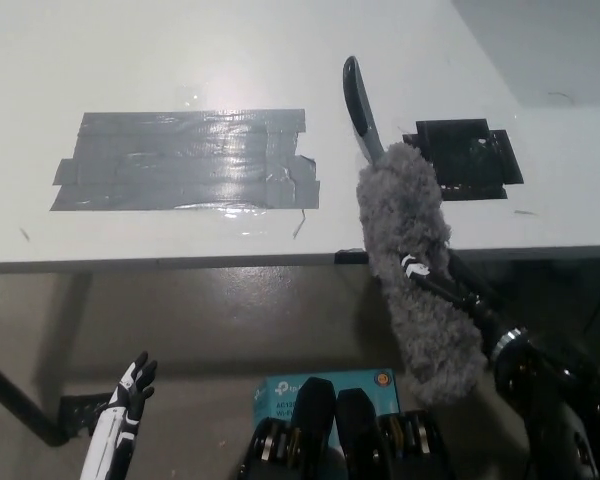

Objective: A grey duster is kept infront of the robot in the middle of the table and the robot extends its right arm to grab the duster, picks it up and hands it to a person

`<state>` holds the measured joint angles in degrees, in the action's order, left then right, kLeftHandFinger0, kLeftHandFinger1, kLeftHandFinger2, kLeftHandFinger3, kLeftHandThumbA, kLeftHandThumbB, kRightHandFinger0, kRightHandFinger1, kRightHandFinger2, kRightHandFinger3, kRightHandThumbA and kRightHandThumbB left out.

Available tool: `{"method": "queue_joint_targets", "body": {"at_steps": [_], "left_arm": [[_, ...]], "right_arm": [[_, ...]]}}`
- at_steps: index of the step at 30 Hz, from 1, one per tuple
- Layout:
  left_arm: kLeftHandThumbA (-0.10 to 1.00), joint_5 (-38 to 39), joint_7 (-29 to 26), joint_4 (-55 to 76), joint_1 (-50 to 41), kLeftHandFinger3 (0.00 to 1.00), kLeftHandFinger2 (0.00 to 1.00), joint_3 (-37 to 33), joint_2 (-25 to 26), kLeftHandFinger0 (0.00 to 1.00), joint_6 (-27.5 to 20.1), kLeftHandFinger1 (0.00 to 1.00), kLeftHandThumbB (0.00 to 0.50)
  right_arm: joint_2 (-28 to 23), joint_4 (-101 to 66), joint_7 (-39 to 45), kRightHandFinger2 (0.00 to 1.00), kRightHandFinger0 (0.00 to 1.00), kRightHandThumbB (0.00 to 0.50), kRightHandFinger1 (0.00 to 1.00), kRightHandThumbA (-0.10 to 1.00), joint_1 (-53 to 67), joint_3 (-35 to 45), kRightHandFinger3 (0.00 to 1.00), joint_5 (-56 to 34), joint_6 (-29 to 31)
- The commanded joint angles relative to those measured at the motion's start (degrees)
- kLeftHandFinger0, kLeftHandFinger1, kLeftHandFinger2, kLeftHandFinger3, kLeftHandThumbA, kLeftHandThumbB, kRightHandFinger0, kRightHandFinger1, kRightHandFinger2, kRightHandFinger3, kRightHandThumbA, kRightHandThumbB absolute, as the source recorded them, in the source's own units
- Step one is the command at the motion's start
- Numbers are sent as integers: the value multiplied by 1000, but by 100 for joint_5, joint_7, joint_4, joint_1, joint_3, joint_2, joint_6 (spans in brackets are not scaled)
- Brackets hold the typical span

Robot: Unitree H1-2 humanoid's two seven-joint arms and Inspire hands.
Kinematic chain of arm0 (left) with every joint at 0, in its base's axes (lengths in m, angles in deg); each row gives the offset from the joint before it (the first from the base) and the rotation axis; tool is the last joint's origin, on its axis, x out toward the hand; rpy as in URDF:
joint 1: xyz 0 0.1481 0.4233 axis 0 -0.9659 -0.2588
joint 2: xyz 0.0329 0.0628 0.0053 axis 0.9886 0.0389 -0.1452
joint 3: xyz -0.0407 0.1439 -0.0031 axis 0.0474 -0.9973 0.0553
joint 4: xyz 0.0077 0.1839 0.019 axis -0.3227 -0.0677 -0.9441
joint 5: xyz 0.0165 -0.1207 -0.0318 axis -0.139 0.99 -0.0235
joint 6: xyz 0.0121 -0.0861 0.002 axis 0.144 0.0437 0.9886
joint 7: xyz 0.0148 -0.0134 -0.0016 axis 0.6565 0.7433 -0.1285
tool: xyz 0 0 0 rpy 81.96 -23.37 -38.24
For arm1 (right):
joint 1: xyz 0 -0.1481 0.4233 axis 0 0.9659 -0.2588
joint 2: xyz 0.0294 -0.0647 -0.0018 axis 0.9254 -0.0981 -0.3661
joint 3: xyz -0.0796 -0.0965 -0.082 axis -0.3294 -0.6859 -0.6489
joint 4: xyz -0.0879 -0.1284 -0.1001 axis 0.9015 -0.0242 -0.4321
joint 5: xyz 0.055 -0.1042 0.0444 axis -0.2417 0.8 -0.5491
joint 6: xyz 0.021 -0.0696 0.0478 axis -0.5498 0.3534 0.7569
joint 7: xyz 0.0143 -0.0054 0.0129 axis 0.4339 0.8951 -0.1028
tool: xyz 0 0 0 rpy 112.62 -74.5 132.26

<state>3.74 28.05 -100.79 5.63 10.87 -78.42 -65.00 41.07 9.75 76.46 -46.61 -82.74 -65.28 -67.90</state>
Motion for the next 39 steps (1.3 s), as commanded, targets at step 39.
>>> {"method": "queue_joint_targets", "body": {"at_steps": [39], "left_arm": [[1000,-25,-37,391,195,1000,1000,85,146,1000,-168,1000,391]], "right_arm": [[325,-2055,-2388,777,0,94,462,-100,-437,-800,1000,-4885,-91]]}}
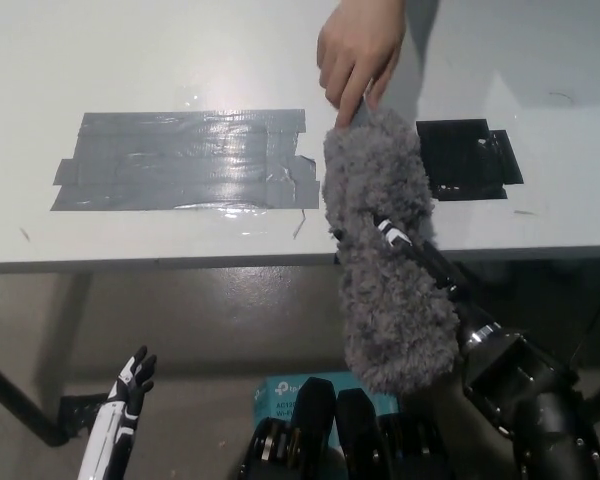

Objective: A grey duster is kept infront of the robot in the middle of the table and the robot extends its right arm to grab the duster, picks it up and hands it to a person

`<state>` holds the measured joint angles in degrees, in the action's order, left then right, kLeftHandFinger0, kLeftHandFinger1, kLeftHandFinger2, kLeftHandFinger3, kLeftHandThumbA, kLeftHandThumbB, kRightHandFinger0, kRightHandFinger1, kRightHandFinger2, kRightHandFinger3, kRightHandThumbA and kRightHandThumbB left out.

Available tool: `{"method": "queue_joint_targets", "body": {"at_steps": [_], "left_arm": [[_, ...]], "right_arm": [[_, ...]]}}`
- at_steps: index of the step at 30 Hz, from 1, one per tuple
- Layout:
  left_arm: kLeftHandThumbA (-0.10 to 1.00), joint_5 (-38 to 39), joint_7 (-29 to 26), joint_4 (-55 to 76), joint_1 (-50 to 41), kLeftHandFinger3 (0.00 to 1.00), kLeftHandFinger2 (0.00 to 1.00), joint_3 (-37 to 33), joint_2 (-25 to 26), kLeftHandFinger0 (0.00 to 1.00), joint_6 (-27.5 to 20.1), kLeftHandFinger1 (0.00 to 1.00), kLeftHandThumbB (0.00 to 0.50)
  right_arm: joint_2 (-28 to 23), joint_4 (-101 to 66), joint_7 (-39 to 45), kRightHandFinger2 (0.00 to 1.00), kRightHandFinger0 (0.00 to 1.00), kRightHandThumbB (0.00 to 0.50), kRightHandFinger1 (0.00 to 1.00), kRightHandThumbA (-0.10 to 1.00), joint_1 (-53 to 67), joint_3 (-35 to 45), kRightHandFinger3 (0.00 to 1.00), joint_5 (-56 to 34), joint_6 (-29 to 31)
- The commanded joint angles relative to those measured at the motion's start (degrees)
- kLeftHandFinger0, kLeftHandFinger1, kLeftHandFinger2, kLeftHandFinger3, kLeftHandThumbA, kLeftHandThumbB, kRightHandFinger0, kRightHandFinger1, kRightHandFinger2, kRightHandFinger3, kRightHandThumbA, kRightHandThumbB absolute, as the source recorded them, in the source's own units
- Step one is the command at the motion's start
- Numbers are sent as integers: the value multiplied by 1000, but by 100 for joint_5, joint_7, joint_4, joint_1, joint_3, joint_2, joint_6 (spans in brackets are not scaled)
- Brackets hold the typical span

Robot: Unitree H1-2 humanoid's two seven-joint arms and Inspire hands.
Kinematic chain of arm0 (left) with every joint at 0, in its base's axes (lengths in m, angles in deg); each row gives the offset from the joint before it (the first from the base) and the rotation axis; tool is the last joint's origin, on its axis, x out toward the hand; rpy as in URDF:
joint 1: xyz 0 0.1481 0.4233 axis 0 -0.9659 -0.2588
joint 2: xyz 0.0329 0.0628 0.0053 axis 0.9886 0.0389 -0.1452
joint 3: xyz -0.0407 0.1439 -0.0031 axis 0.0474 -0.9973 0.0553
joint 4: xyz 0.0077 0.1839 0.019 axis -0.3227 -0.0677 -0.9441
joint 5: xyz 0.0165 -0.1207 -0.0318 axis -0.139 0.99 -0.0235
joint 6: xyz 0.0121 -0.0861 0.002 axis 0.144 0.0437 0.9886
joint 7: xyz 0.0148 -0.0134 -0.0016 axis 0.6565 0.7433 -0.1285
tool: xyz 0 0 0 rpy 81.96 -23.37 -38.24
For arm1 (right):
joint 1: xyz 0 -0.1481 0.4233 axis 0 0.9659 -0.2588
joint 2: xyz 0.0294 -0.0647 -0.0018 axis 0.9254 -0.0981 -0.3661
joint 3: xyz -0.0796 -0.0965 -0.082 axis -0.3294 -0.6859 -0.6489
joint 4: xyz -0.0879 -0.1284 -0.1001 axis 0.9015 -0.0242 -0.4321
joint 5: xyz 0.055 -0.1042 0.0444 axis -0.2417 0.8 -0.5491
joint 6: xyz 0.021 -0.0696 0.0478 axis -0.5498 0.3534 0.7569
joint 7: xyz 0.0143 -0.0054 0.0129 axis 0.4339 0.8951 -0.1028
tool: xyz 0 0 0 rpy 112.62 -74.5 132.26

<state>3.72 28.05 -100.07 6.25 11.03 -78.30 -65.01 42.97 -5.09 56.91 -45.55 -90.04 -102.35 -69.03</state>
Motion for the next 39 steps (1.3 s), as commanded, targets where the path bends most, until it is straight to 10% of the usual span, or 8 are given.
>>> {"method": "queue_joint_targets", "body": {"at_steps": [1,4,5,7,13,14,19,39], "left_arm": [[1000,-23,-40,297,132,1000,1000,70,136,1000,-190,1000,392],[1000,-14,-47,256,126,1000,1000,64,144,1000,-228,1000,392],[1000,-9,-44,255,123,1000,1000,61,145,1000,-228,1000,392],[1000,-10,-46,259,119,1000,1000,63,140,1000,-227,1000,393],[1000,-12,-51,262,119,1000,1000,69,129,1000,-226,1000,394],[1000,-11,-47,275,118,1000,1000,65,121,1000,-201,1000,402],[1000,-45,-48,347,44,1000,1000,37,89,1000,-135,1000,392],[1000,-104,-97,98,-121,1000,1000,-66,54,1000,-228,1000,395]], "right_arm": [[125,-579,-424,777,0,95,463,-100,-537,-81,1000,-1182,22],[106,-623,-414,963,93,186,574,-100,-499,-91,1000,-1182,22],[110,-634,-404,837,38,187,505,-100,-488,-84,1000,-1161,22],[84,-674,5,1000,576,275,1000,296,-409,-95,1000,-1148,22],[27,-686,241,1000,703,280,1000,375,-388,-145,1000,-1121,22],[22,-732,514,1000,1000,423,1000,632,-322,-137,1000,-1005,22],[-87,-995,1243,1000,1000,498,1000,852,-74,-130,1000,-399,23],[-1024,-3121,1153,1000,1000,363,1000,901,2343,-52,1000,3736,1782]]}}
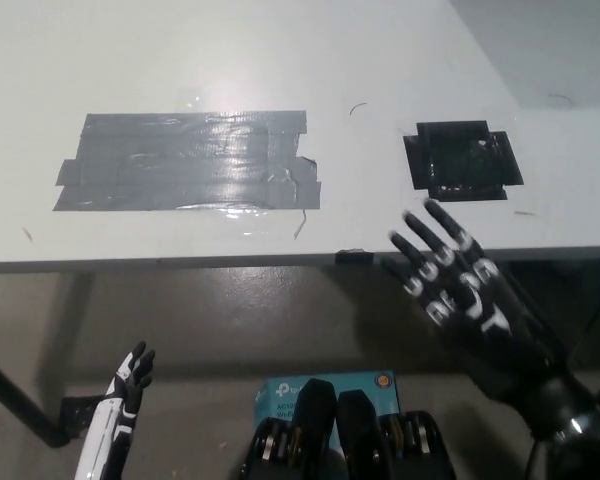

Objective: A grey duster is kept infront of the robot in the middle of the table and the robot extends its right arm to grab the duster, picks it up and hands it to a person

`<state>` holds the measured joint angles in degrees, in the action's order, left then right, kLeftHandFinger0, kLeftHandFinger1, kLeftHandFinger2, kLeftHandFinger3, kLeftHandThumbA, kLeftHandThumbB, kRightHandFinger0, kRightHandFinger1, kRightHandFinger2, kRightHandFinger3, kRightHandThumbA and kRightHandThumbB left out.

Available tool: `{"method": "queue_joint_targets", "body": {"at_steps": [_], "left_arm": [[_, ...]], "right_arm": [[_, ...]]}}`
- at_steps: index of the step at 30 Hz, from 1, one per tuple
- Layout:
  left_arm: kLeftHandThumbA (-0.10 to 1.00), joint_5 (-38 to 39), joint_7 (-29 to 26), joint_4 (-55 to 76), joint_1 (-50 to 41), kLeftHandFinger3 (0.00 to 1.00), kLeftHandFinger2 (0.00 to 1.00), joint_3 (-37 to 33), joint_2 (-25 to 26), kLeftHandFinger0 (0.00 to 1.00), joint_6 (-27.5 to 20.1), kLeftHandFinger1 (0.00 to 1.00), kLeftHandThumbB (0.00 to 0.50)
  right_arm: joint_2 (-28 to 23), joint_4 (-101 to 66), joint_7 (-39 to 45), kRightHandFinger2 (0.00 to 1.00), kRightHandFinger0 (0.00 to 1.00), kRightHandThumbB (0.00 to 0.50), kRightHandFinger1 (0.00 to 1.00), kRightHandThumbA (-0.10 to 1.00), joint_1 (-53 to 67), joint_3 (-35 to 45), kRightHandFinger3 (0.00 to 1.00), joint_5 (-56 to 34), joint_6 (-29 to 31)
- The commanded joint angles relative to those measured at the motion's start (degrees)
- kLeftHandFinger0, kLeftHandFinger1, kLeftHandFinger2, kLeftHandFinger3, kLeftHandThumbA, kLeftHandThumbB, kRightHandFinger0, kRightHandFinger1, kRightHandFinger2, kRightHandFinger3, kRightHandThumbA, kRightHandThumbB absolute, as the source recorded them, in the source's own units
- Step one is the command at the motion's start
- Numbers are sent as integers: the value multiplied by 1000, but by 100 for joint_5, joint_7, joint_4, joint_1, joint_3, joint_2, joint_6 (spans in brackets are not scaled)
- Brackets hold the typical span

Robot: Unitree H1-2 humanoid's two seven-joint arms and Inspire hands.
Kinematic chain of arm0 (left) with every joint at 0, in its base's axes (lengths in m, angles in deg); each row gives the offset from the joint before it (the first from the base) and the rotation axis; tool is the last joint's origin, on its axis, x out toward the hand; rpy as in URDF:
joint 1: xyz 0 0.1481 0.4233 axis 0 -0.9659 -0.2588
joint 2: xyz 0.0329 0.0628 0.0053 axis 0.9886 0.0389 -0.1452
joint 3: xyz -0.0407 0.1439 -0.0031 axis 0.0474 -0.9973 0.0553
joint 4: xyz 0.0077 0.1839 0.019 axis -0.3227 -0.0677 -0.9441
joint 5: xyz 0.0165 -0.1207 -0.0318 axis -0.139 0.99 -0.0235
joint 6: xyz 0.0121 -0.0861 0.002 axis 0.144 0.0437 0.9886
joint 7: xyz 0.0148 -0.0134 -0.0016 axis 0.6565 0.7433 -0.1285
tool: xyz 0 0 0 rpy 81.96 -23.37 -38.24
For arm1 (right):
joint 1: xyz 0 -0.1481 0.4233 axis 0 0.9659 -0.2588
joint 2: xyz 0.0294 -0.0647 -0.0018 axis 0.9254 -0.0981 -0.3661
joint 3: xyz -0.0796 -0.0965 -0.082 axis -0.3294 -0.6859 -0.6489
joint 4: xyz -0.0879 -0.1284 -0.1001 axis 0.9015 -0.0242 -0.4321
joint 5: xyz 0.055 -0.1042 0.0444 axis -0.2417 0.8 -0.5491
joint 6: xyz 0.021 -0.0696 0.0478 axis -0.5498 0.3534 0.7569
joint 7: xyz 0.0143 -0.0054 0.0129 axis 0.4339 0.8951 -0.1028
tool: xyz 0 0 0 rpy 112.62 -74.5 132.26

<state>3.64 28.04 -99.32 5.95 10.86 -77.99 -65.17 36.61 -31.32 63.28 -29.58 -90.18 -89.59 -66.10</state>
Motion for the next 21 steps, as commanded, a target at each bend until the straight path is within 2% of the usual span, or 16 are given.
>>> {"method": "queue_joint_targets", "body": {"at_steps": [1,2,4,5,7,8,10,11,13,19,21], "left_arm": [[1000,-73,-87,1,-99,1000,1000,-54,25,1000,-212,1000,396],[1000,-73,-87,1,-99,1000,1000,-54,25,1000,-212,1000,396],[1000,-41,-77,-48,-126,1000,1000,-61,34,1000,-212,1000,400],[1000,-21,-54,-112,-163,1000,1000,-88,29,1000,-212,1000,409],[1000,-10,-41,-186,-193,1000,1000,-119,7,1000,-212,1000,417],[1000,-7,-35,-201,-218,1000,1000,-120,8,1000,-212,1000,423],[1000,-11,-33,-201,-242,1000,1000,-120,14,1000,-212,1000,424],[1000,-31,-44,-203,-249,1000,1000,-121,17,1000,-212,1000,424],[1000,-78,-71,-200,-256,1000,1000,-111,13,1000,-212,1000,423],[1000,-65,-56,-168,-314,1000,1000,-90,23,1000,-212,1000,423],[1000,-68,-48,-149,-302,1000,1000,-81,24,1000,-212,1000,424]], "right_arm": [[-468,-347,550,1000,1000,379,1000,921,875,-69,1000,2850,1784],[-468,-347,550,1000,1000,378,1000,933,875,-69,1000,2850,1784],[-568,-44,520,1000,1000,389,1000,939,1088,-130,1000,3551,2284],[-614,543,328,1000,1000,401,1000,859,1315,-144,1000,4135,2824],[-681,1184,36,1000,1000,384,1000,859,1478,-172,1000,4678,3268],[-708,1488,-111,1000,1000,394,1000,859,1525,-212,1000,4871,3390],[-719,1636,-199,1000,1000,392,1000,861,1560,-247,1000,4976,3412],[-733,1838,-259,1000,1000,359,1000,839,1558,-274,1000,5055,3484],[-737,2010,-349,1000,1000,382,1000,840,1531,-305,1000,5145,3499],[-723,2254,-473,1000,1000,389,1000,865,1493,-402,1000,5476,3687],[-701,2294,-490,1000,1000,407,1000,874,1484,-407,1000,5520,3721]]}}
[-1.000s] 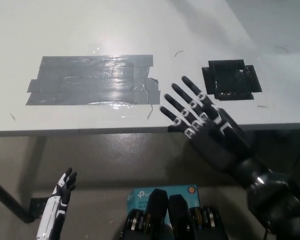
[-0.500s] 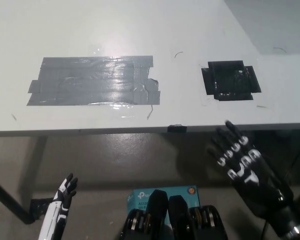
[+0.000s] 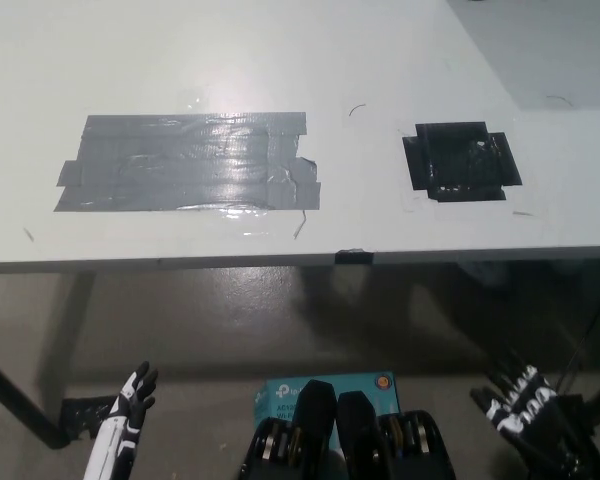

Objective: A grey duster is kept infront of the robot in the middle of the table and the robot extends its right arm to grab the duster, picks it up and hands it to a person

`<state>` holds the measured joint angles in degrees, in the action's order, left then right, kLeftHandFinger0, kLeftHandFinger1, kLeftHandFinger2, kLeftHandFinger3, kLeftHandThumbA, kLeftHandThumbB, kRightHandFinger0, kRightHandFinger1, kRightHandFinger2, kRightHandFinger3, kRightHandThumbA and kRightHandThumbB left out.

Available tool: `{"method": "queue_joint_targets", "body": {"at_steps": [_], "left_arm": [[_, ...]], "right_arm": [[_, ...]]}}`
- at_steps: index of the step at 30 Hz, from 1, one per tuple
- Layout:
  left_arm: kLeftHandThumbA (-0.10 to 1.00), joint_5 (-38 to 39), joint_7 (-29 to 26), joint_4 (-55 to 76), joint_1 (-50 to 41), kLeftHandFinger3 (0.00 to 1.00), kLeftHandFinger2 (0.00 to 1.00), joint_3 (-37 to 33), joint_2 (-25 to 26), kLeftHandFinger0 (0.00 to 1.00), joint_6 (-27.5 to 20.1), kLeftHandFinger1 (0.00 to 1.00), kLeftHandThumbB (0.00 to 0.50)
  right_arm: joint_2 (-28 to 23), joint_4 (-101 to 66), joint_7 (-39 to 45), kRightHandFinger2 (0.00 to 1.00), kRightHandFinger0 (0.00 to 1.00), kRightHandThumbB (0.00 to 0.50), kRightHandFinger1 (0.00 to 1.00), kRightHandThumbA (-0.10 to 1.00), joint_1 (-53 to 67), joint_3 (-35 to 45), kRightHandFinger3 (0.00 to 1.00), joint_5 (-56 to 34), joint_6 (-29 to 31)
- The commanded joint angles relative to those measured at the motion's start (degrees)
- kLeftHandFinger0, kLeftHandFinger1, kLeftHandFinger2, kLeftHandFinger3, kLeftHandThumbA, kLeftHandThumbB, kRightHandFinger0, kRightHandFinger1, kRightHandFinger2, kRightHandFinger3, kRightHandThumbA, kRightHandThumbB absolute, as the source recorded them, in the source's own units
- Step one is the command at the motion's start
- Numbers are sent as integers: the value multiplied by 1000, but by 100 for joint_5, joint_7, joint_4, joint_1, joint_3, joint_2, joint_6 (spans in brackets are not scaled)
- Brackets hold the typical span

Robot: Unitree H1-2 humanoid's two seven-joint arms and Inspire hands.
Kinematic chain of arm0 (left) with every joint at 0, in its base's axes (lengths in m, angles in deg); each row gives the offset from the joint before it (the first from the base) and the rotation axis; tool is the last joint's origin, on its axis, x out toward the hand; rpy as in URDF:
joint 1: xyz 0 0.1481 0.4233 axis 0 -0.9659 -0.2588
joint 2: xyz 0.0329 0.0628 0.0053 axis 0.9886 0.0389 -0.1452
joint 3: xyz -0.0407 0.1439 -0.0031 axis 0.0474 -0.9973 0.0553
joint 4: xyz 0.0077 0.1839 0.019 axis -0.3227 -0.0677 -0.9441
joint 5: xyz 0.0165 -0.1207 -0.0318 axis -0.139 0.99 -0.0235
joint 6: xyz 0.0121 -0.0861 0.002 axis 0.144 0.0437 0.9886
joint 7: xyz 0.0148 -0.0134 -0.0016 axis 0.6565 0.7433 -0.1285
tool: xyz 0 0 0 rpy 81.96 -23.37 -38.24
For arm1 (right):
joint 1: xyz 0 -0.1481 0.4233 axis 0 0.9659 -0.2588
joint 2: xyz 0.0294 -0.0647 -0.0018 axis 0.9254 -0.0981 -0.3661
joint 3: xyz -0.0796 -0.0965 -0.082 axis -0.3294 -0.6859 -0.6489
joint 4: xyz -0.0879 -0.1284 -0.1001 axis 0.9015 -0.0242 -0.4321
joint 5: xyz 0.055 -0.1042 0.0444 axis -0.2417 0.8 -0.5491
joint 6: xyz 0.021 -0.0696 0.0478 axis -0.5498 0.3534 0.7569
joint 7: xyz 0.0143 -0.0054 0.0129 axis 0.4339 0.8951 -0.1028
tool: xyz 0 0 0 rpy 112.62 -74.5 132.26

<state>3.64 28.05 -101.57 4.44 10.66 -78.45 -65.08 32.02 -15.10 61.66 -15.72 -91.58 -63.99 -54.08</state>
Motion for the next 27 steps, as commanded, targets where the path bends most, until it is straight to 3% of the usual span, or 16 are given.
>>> {"method": "queue_joint_targets", "body": {"at_steps": [1,8,27], "left_arm": [[1000,-92,-55,86,-136,1000,1000,-62,74,1000,-221,1000,428],[1000,-102,-37,182,-199,1000,1000,-72,69,1000,-221,1000,444],[1000,-143,-94,203,-203,1000,1000,-79,80,1000,-221,1000,424]], "right_arm": [[-226,696,-339,1000,1000,406,1000,877,96,-264,1000,2981,2533],[-205,688,-342,1000,1000,394,1000,883,156,-279,1000,3130,2582],[-78,793,-226,1000,1000,380,1000,890,88,-135,1000,3582,2876]]}}
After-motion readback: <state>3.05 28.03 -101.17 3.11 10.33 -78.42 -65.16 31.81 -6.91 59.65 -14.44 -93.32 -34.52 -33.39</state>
